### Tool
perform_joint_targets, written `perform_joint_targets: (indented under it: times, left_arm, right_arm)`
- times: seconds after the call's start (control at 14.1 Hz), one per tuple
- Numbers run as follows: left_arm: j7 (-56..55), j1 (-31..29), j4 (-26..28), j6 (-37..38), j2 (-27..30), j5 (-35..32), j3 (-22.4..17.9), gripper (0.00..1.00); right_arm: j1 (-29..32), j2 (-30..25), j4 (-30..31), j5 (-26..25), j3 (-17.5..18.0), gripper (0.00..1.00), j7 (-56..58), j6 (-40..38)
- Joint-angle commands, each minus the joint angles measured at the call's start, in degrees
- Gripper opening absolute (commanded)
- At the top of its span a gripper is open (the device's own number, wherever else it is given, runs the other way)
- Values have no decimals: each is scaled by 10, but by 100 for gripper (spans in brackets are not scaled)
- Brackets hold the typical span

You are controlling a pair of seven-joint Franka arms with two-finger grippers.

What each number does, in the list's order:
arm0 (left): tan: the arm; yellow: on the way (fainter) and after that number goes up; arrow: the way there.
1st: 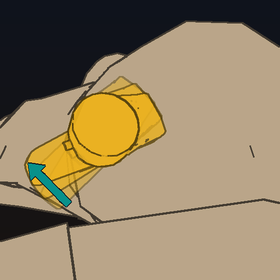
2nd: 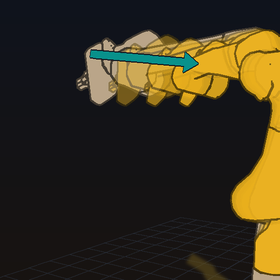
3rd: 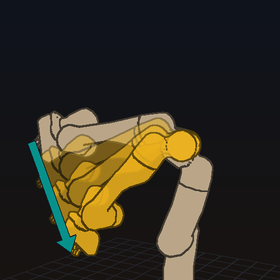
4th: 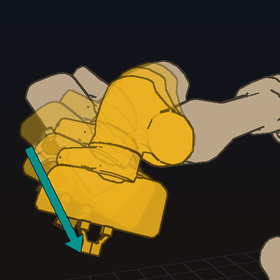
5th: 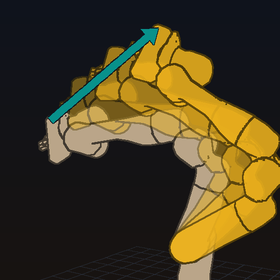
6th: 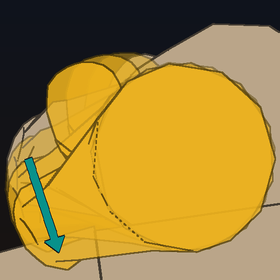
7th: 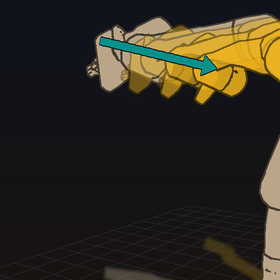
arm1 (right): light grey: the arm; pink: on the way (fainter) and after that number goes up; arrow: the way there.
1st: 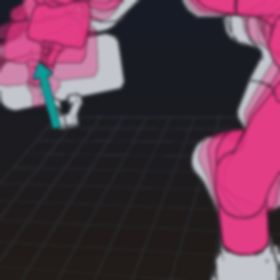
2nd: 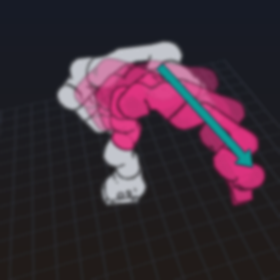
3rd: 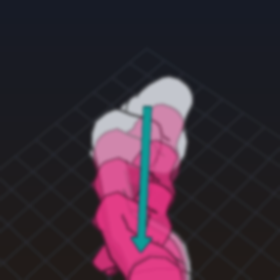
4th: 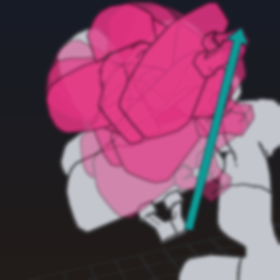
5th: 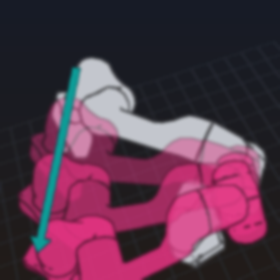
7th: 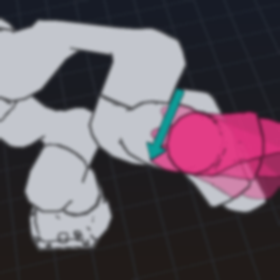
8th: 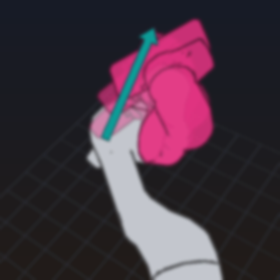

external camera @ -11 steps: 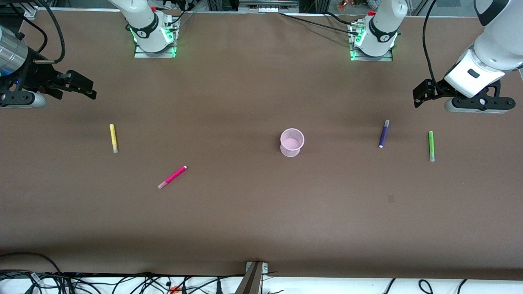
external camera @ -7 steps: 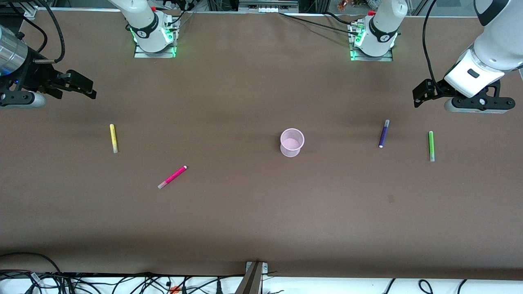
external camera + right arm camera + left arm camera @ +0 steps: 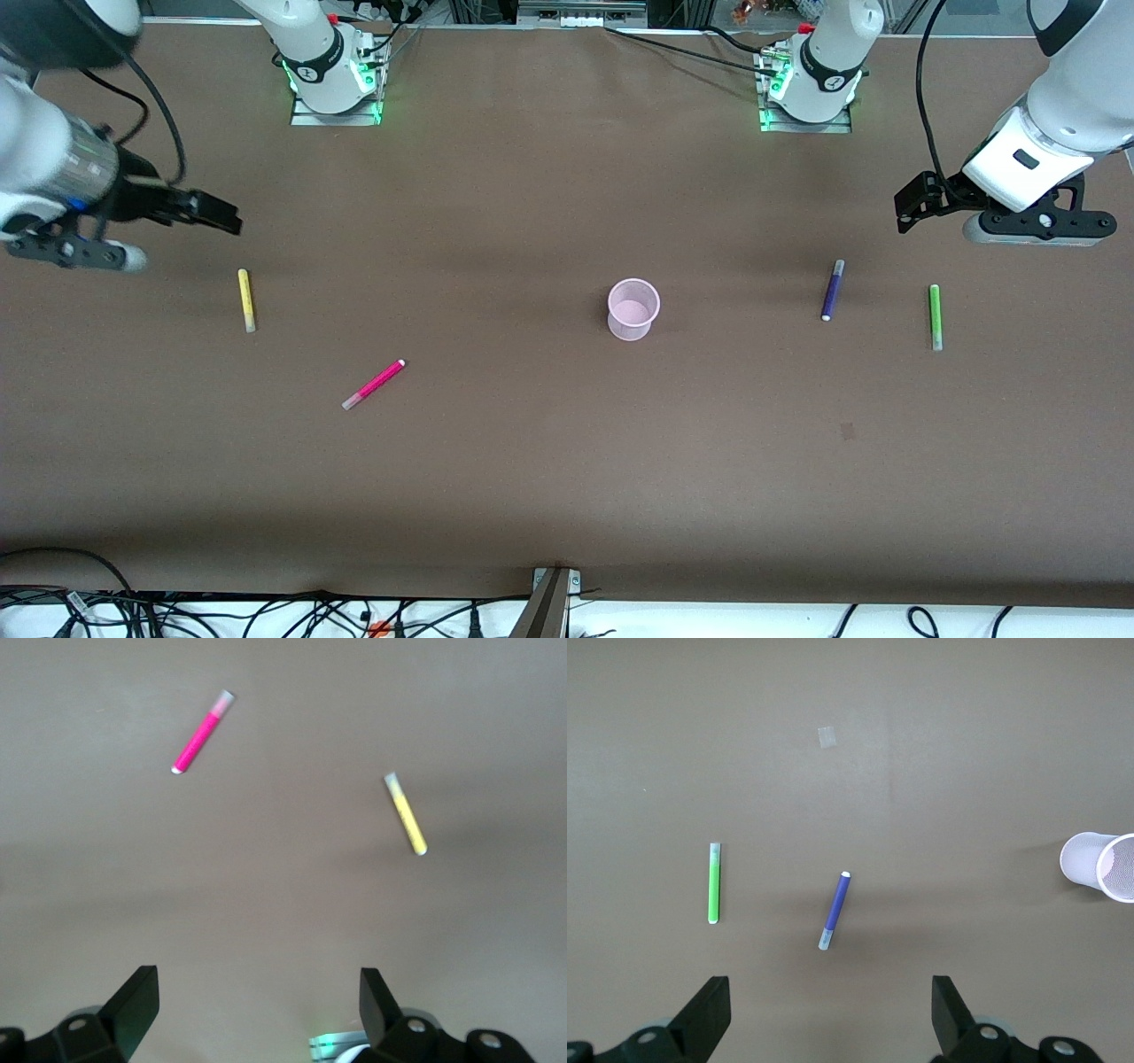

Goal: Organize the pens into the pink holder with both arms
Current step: 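Move the right gripper toward the pink marker, then grasp the pink marker with the right gripper while the left gripper reaches the blue marker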

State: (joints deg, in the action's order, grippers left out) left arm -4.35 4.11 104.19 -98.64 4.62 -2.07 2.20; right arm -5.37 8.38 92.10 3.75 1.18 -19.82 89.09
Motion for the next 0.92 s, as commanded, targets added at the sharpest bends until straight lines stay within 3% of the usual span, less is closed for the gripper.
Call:
perform_joint_targets:
  times: [0.0, 0.5, 0.85]
  left_arm:
    - [0, 4, -13, 13, -3, 3, -2, 100]
    - [-3, 4, -13, 14, -7, 5, -2, 100]
    - [3, 5, -15, 15, -55, 8, -2, 100]
  right_arm:
    - [-16, 72, -3, 7, 2, 100, -111, 44]
    - [-66, 235, 1, 49, 2, 100, -258, 256]
    - [-83, 301, 2, 49, 1, 93, -276, 359]
